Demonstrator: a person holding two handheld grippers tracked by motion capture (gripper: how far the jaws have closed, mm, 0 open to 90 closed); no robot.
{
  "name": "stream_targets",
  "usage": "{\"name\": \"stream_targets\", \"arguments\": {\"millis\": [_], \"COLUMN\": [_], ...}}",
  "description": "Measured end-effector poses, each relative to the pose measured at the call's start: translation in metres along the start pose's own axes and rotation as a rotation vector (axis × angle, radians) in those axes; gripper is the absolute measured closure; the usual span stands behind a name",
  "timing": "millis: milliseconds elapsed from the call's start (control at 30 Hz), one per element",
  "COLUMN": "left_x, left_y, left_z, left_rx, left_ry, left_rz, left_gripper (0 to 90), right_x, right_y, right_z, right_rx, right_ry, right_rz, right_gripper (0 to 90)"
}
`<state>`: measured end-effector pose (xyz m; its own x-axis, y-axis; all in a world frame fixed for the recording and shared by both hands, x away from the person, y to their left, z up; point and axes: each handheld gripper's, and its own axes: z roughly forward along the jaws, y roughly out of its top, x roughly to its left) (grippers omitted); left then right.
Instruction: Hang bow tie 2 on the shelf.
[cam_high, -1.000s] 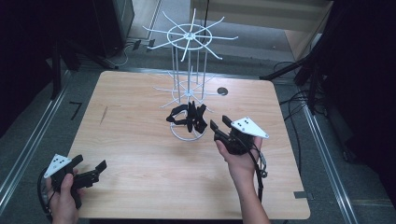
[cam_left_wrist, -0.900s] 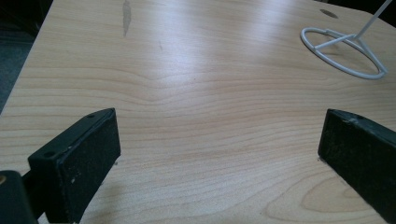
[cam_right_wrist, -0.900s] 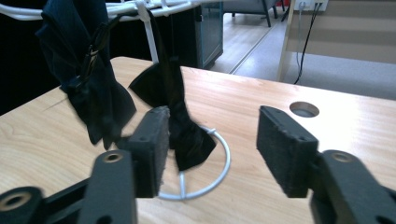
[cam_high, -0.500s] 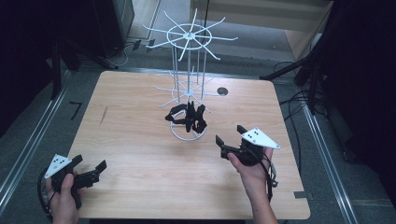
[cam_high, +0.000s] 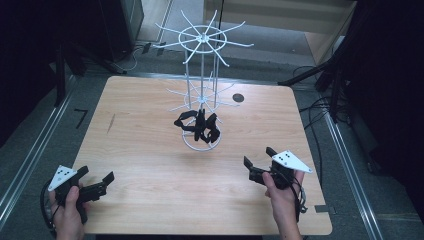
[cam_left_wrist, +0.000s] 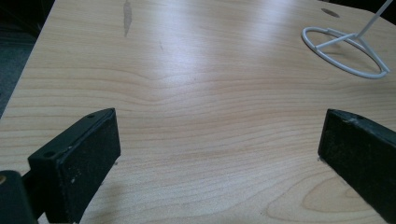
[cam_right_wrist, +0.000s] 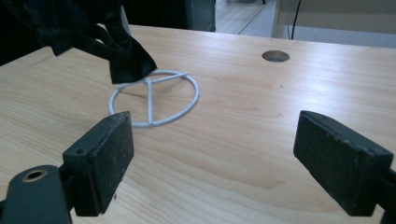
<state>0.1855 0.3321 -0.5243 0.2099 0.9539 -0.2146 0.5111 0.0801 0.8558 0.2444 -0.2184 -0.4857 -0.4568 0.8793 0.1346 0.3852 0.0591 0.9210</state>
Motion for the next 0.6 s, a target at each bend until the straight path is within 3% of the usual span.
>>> {"name": "stream_targets", "arguments": {"millis": [600], "left_x": [0.000], "left_y": [0.000], "left_z": [0.000], "left_rx": [0.005], "left_ry": [0.003], "left_rz": [0.003], "left_gripper": [0.0], "right_x": [-0.032], "right_y": [-0.025], "right_z": [-0.023], "right_rx": [0.027], "right_ry": [-0.063], "right_rz": [0.024], "right_gripper": [12.7]}}
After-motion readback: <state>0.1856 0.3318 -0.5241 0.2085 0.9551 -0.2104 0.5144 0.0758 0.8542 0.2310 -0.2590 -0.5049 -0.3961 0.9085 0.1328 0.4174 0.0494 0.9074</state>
